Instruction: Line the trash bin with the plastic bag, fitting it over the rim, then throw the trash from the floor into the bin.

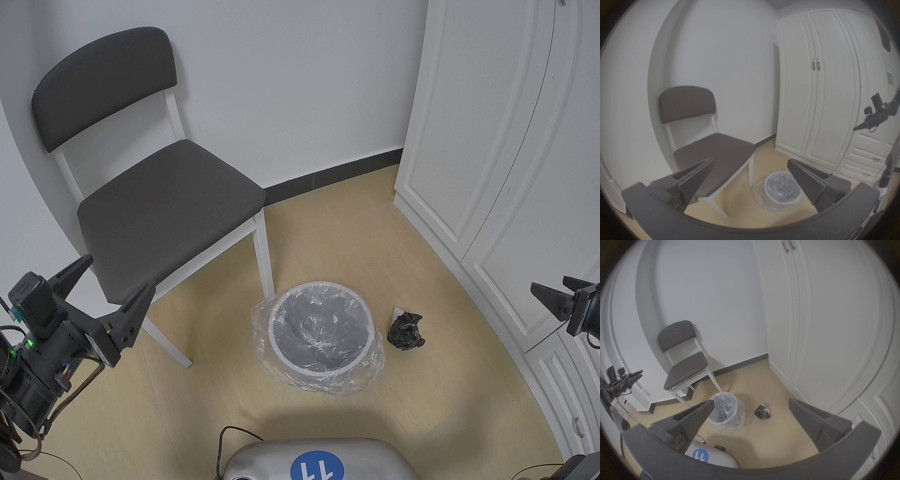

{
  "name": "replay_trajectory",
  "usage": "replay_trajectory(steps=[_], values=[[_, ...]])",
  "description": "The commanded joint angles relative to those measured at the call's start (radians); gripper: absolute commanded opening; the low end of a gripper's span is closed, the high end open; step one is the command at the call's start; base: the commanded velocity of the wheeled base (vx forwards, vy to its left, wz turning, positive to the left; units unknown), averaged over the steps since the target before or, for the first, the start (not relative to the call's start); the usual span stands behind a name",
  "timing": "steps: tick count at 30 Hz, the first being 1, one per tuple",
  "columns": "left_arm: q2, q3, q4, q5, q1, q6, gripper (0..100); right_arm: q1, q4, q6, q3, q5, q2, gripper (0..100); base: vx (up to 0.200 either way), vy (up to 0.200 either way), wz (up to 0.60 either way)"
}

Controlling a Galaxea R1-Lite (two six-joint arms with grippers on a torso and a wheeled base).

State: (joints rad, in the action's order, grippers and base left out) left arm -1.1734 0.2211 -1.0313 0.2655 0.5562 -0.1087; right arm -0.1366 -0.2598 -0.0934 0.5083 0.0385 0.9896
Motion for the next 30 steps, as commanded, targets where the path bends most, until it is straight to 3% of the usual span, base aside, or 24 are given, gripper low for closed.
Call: replay_trajectory(steps=[1,11,12,17,22,30], values=[[0.101,0.024,0.142,0.001,-0.002,0.035,100,0.008,0.065,-0.045,0.05,-0.045,0.072,100,0.0,0.0,0.0],[0.09,0.058,0.263,-0.002,-0.01,0.086,100,0.009,0.067,-0.083,0.078,-0.049,0.179,100,0.0,0.0,0.0],[0.064,0.067,0.293,-0.005,-0.01,0.109,100,0.012,0.067,-0.098,0.102,-0.075,0.242,100,0.0,0.0,0.0],[0.024,0.069,0.293,0.0,-0.01,0.138,100,0.032,0.057,-0.146,0.142,-0.086,0.339,100,0.0,0.0,0.0],[0.005,0.073,0.284,-0.005,-0.033,0.141,100,0.046,0.054,-0.227,0.203,-0.068,0.477,100,0.0,0.0,0.0],[-0.02,0.077,0.284,-0.008,-0.075,0.142,100,0.071,0.053,-0.275,0.269,-0.002,0.621,100,0.0,0.0,0.0]])
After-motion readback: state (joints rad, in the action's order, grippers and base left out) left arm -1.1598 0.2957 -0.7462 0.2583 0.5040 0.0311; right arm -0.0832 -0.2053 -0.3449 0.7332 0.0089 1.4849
